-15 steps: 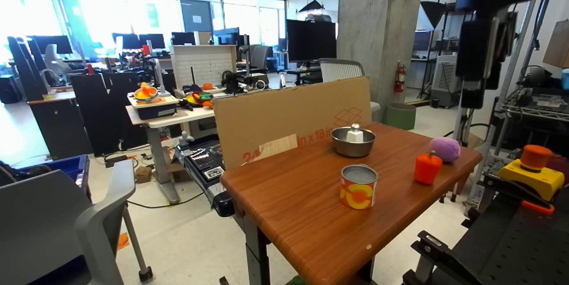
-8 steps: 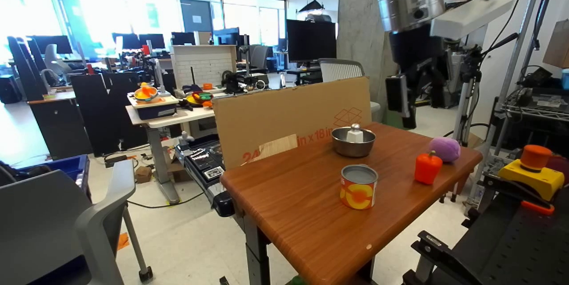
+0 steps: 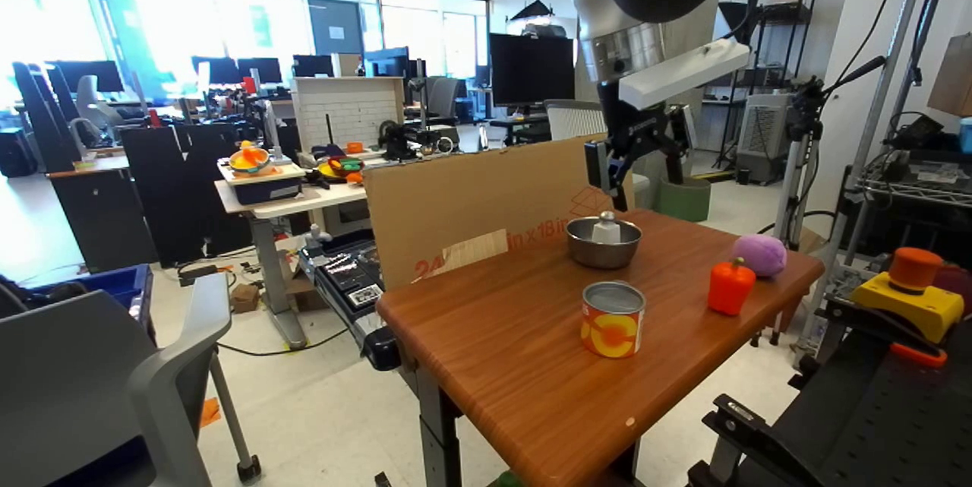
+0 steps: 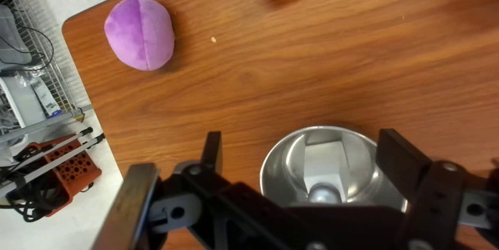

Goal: Remove the shaker from the pot

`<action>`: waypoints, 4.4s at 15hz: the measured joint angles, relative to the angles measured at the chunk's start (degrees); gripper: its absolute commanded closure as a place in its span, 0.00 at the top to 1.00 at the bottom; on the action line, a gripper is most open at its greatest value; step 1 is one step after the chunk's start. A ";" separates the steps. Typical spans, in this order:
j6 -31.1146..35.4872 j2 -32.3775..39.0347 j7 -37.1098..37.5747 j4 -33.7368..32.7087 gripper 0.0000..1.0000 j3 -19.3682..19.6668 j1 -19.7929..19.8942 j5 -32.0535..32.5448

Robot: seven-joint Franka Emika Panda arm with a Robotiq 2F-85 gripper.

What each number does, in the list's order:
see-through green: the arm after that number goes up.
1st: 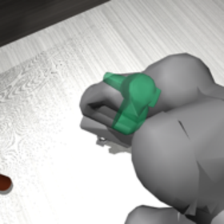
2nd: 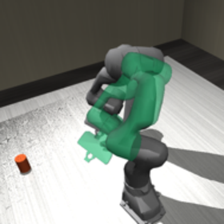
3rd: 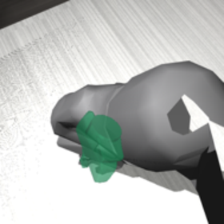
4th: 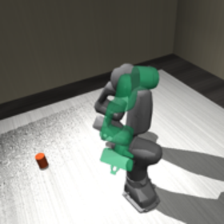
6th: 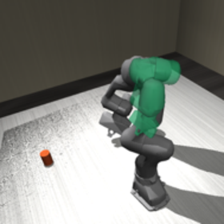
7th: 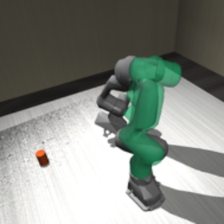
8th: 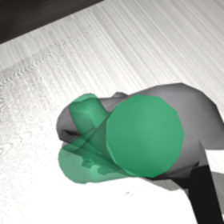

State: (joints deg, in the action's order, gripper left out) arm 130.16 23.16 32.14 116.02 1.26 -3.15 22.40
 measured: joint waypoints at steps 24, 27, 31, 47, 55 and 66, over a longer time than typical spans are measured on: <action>3.83 16.37 -5.63 -15.14 0.18 3.50 -0.17 -11.66; 3.83 15.99 -6.19 -15.63 0.09 3.50 -0.68 -11.69; 3.83 12.33 -6.40 -15.79 0.09 3.54 -1.13 -11.78; 2.58 5.48 -1.05 -9.40 0.09 16.02 4.91 -8.11; 2.71 11.90 -0.98 -8.87 0.09 16.41 7.90 -9.66; 4.43 12.97 -4.27 -6.11 0.97 14.43 7.83 -14.07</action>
State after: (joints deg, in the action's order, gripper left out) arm 134.59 36.14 27.87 109.91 15.69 4.68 8.34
